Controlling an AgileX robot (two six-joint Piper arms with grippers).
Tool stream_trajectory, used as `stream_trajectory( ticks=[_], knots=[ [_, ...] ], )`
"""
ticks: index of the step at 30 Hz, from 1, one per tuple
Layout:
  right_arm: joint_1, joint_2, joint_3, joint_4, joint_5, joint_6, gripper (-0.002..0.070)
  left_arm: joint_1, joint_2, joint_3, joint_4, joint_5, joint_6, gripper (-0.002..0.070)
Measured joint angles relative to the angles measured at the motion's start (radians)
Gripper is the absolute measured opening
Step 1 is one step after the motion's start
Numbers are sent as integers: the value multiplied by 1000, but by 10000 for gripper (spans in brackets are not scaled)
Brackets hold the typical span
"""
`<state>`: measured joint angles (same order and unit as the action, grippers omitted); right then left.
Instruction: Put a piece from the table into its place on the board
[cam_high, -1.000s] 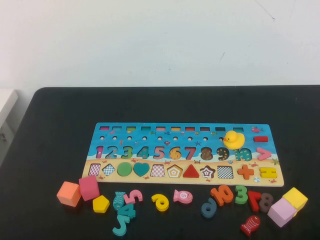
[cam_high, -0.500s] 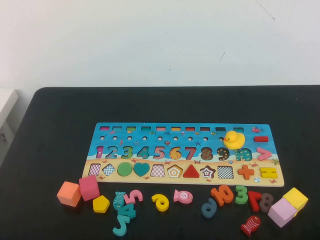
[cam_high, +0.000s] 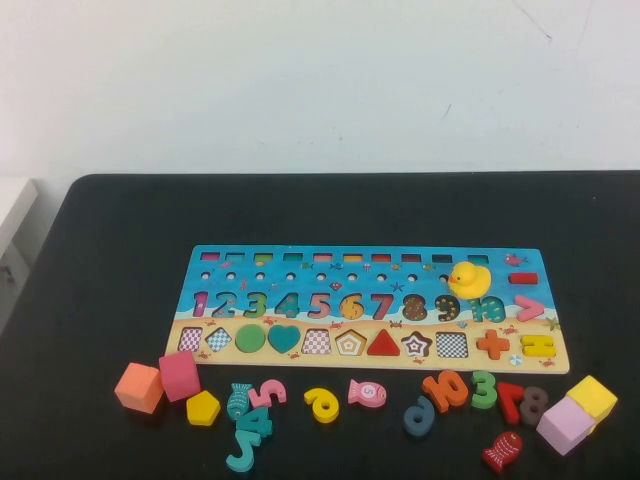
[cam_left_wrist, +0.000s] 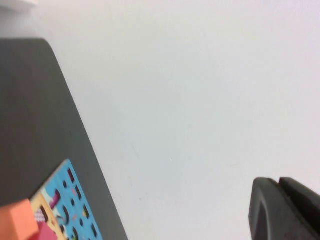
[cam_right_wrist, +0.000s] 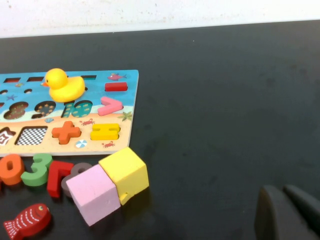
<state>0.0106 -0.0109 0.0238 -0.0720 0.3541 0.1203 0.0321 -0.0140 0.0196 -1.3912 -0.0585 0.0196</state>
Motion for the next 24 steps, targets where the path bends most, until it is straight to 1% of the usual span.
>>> stream_trajectory(
  ticks=[3,5,8,10,11,12,16,19,20,21,24],
  knots=[
    [0,0,0,0,0,0,19,0,0,0,-31,17,3,-1],
    [0,0,0,0,0,0,18,0,0,0,-22,47,51,-1],
    [0,0,0,0,0,0,19,0,0,0,20,169,214,-1],
    [0,0,0,0,0,0,19,0,0,-19,49,277,380,-1],
    [0,0,0,0,0,0,19,0,18,-75,106,374,510,-1],
    [0,0,0,0,0,0,19,0,45,-118,157,450,574,-1],
    [0,0,0,0,0,0,19,0,236,-289,375,677,632,-1],
    [0,0,0,0,0,0,19,0,412,-420,462,816,693,-1],
    [0,0,0,0,0,0,19,0,475,-469,482,860,739,-1],
    [0,0,0,0,0,0,19,0,587,-574,530,933,833,-1],
    [0,0,0,0,0,0,18,0,768,-715,641,1024,939,-1]
  ],
)
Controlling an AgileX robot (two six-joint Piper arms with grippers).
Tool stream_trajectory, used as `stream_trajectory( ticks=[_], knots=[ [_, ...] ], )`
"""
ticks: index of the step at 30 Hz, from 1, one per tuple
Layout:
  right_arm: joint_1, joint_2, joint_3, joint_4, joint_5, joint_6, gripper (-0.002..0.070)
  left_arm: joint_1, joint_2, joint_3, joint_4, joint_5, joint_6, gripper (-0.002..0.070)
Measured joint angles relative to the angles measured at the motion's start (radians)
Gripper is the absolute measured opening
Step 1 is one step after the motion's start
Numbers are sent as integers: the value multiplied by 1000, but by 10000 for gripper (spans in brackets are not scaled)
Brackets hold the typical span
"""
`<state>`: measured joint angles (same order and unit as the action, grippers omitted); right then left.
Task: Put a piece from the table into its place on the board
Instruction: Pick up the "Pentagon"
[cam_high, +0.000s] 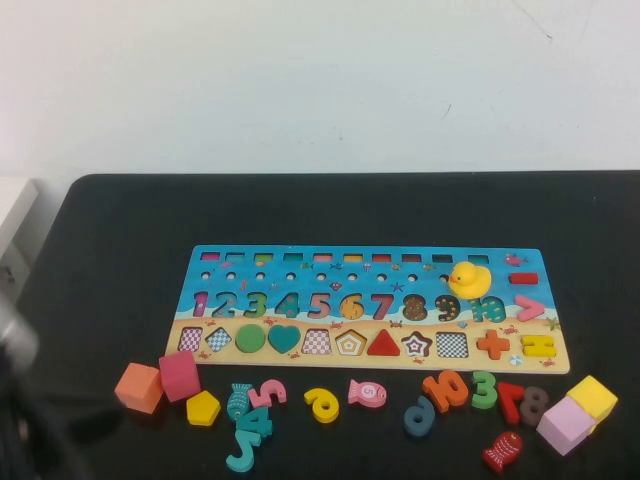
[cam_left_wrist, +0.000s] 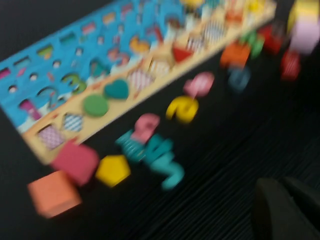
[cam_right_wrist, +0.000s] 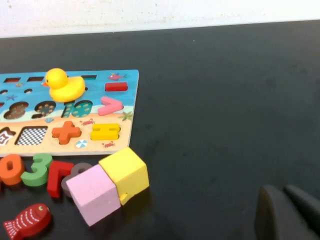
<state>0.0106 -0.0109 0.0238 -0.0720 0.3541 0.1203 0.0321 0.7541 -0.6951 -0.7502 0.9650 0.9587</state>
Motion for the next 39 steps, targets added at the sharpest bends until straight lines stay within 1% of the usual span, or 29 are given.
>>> stream_trajectory(
  ticks=[2,4,7,12,14,19,22,25,30,31,33,36,38,39],
  knots=[
    [0,0,0,0,0,4,19,0,108,-90,88,39,33,-1],
    [0,0,0,0,0,5,19,-22,194,-160,170,57,35,-1],
    [0,0,0,0,0,6,19,-98,313,-246,305,57,-2,-1],
    [0,0,0,0,0,6,19,-263,472,-327,512,58,-174,-1],
    [0,0,0,0,0,6,19,-322,528,-334,556,53,-235,-1],
    [0,0,0,0,0,6,19,-421,652,-335,580,25,-329,-1],
    [0,0,0,0,0,6,18,-441,720,-336,586,-7,-392,-1],
    [0,0,0,0,0,6,19,-446,772,-341,607,-26,-417,-1],
    [0,0,0,0,0,6,19,-448,851,-344,704,-56,-454,11],
    [0,0,0,0,0,6,19,-448,867,-344,726,-69,-472,29],
    [0,0,0,0,0,6,19,-445,899,-344,750,-107,-515,87],
    [0,0,0,0,0,6,19,-439,939,-344,750,-155,-598,240],
    [0,0,0,0,0,6,19,-439,971,-344,750,-186,-681,372],
    [0,0,0,0,0,6,19,-439,987,-344,750,-198,-720,410]
  ],
)
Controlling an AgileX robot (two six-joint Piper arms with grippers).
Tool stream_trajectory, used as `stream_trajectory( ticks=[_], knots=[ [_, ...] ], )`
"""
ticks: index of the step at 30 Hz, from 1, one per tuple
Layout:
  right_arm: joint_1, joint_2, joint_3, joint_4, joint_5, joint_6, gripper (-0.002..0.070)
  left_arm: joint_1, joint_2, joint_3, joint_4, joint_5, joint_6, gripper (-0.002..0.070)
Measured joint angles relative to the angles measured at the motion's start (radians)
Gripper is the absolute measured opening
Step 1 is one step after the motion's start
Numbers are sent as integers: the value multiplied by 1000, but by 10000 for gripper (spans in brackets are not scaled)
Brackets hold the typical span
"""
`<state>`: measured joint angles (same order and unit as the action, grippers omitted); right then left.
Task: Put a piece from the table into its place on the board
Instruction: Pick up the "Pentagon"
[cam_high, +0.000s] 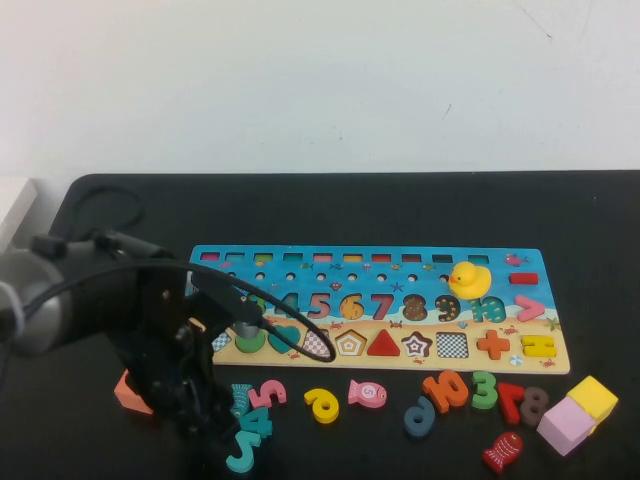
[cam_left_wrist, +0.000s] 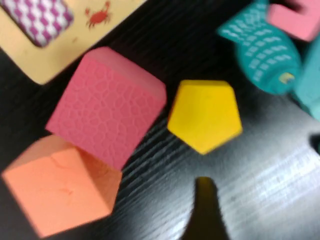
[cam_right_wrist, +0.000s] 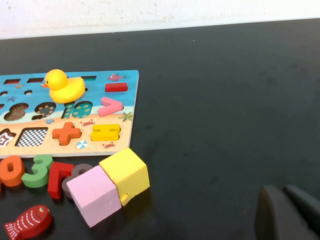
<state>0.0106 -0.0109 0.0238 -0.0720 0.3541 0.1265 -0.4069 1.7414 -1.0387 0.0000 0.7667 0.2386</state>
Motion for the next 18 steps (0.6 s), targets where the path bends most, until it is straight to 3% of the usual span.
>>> stream_trajectory(
  ticks=[4,18],
  knots=[
    [0,0,0,0,0,0,19,0,65,0,0,-39,-101,484],
    [0,0,0,0,0,1,19,0,149,-10,29,-188,-223,456]
  ],
)
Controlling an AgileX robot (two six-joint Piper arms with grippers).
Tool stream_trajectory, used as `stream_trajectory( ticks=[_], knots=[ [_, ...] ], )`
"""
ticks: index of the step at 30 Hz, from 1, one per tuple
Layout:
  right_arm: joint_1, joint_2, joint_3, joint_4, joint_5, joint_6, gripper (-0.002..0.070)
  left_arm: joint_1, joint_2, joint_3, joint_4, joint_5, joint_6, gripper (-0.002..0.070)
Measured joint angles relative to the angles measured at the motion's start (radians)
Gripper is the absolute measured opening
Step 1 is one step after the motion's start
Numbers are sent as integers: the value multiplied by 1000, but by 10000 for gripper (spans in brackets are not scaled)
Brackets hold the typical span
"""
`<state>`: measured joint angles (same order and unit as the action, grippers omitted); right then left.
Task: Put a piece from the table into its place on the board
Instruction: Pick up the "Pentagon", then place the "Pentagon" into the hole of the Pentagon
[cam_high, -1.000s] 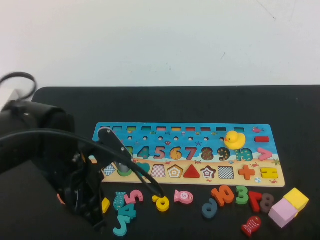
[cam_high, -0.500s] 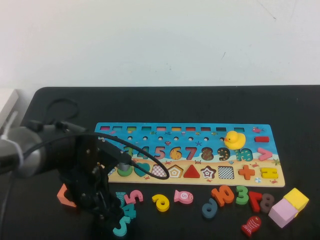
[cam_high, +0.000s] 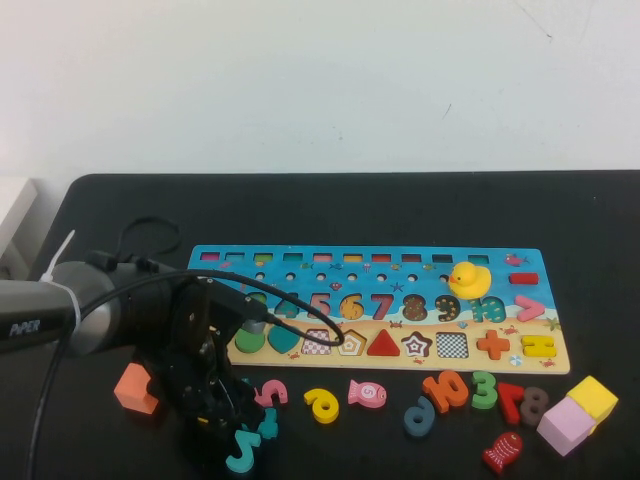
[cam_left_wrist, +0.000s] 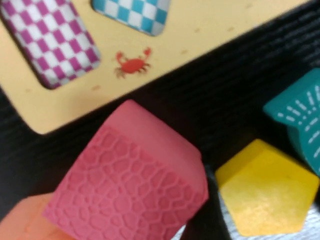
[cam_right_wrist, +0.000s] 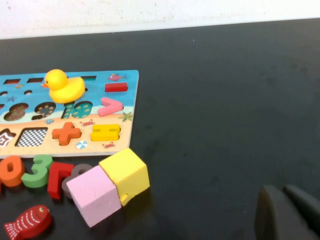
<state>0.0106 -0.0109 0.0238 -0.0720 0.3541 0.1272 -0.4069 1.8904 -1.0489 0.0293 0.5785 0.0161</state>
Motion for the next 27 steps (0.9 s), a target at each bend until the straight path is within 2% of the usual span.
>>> stream_trajectory(
  ticks=[9,14,27],
  knots=[
    [0,0,0,0,0,0,19,0,0,0,44,-43,-47,440],
    [0,0,0,0,0,0,18,0,0,0,47,-50,-35,311],
    [0,0,0,0,0,0,19,-2,-112,-106,60,129,57,312]
  ],
)
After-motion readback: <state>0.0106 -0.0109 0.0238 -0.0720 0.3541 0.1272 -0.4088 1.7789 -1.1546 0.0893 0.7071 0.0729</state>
